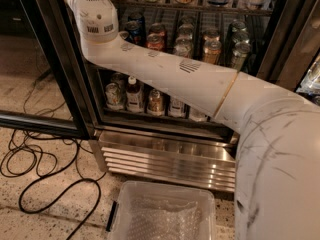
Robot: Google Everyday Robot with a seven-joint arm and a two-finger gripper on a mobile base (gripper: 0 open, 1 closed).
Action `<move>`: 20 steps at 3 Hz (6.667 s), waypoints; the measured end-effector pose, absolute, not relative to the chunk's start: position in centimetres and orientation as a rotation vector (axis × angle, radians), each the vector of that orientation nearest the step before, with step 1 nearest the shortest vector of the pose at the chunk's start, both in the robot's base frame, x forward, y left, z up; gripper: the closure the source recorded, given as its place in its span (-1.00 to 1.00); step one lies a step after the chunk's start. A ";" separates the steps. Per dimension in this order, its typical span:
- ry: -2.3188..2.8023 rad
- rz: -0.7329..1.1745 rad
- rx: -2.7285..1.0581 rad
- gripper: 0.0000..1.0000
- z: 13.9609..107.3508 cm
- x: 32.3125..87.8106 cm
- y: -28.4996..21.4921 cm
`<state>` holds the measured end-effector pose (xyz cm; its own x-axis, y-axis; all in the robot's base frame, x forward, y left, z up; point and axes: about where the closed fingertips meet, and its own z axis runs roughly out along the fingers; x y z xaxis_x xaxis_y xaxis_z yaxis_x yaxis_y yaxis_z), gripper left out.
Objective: Pick coke can from top shelf of fridge
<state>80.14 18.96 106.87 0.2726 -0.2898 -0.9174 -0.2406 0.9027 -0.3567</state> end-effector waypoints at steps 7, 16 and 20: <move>1.243 -0.035 -0.456 -0.14 109.0 86.5 18.9; 1.233 0.013 -0.334 1.00 113.1 86.1 18.4; 1.320 0.085 -0.212 1.00 114.9 81.9 16.5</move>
Offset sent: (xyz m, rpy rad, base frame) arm 0.0074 -0.0079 0.0079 0.0208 -0.0727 -0.0412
